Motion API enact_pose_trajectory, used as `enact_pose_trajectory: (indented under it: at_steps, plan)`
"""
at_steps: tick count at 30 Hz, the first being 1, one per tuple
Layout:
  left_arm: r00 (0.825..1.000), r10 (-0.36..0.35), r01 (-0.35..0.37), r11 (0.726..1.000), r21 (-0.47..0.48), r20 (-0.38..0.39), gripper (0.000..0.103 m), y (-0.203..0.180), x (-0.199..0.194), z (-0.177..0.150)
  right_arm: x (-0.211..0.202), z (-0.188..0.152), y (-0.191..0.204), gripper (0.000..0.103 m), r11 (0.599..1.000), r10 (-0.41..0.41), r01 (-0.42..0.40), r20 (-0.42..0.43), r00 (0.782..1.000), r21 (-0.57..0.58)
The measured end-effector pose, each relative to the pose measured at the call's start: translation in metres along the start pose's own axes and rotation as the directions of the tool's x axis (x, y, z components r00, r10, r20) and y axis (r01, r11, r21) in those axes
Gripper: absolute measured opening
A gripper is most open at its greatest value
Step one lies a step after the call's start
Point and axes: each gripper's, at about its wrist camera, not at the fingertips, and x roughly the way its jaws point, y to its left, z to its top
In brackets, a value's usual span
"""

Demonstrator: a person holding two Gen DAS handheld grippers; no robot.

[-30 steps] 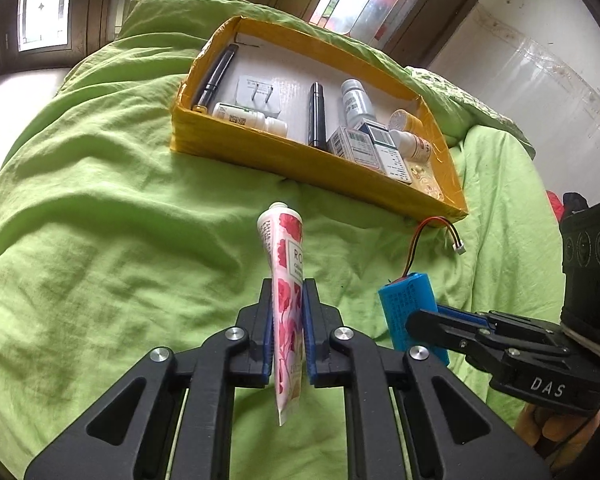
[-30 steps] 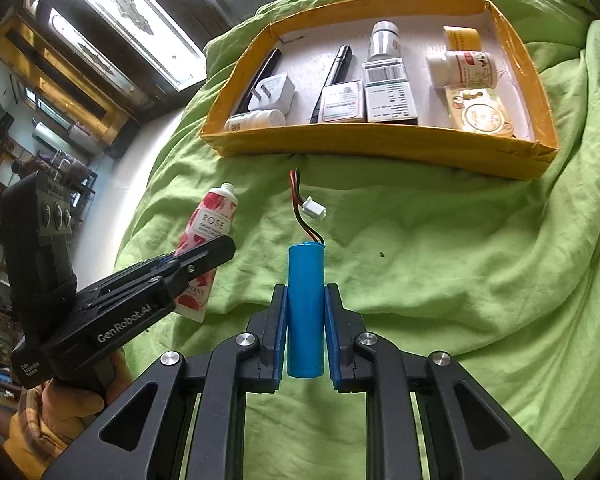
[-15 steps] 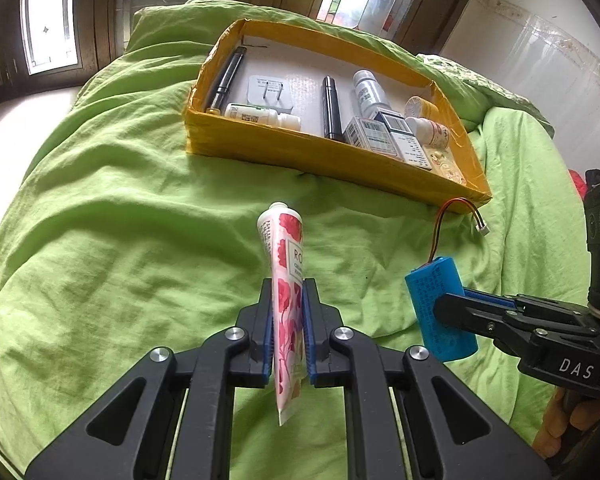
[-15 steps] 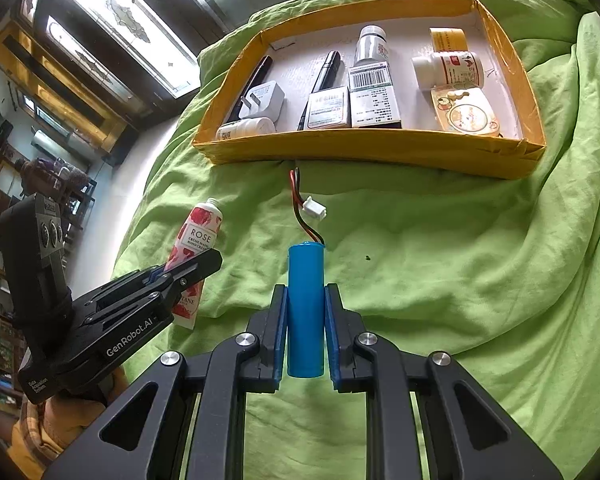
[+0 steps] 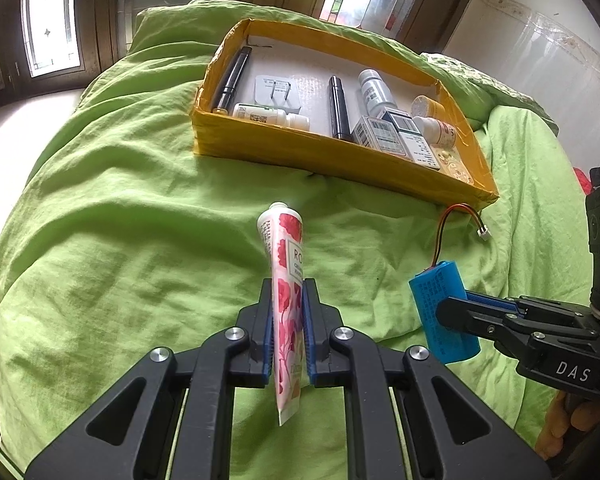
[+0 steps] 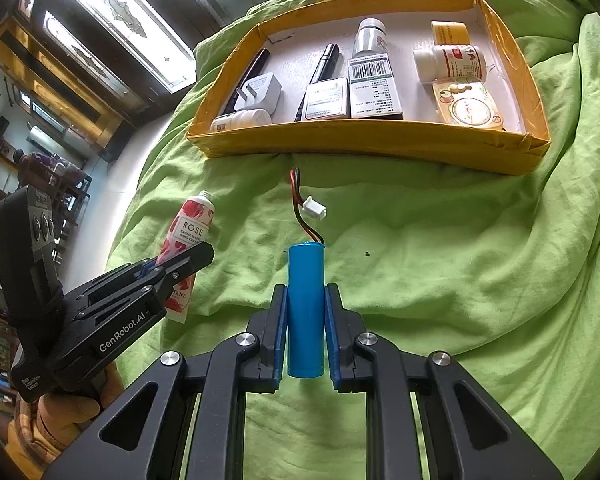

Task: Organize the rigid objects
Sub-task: 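Lift the pink tube and blue battery and hold them above the duvet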

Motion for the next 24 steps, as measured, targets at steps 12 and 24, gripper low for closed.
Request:
enact_pose_trajectory:
  at_steps: [12, 24]
  plan:
    - [1.0, -0.012, 0.012, 1.0, -0.021, 0.01, 0.01, 0.004, -0.003, 0.001, 0.0, 0.0, -0.001, 0.016, 1.0, 0.002, -0.002, 0.01, 1.0, 0.002]
    - [0.999, -0.025, 0.026, 0.999, -0.032, 0.025, 0.01, 0.005, -0.009, 0.002, -0.013, 0.006, -0.004, 0.016, 0.999, 0.03, -0.03, 0.045, 0.999, 0.017]
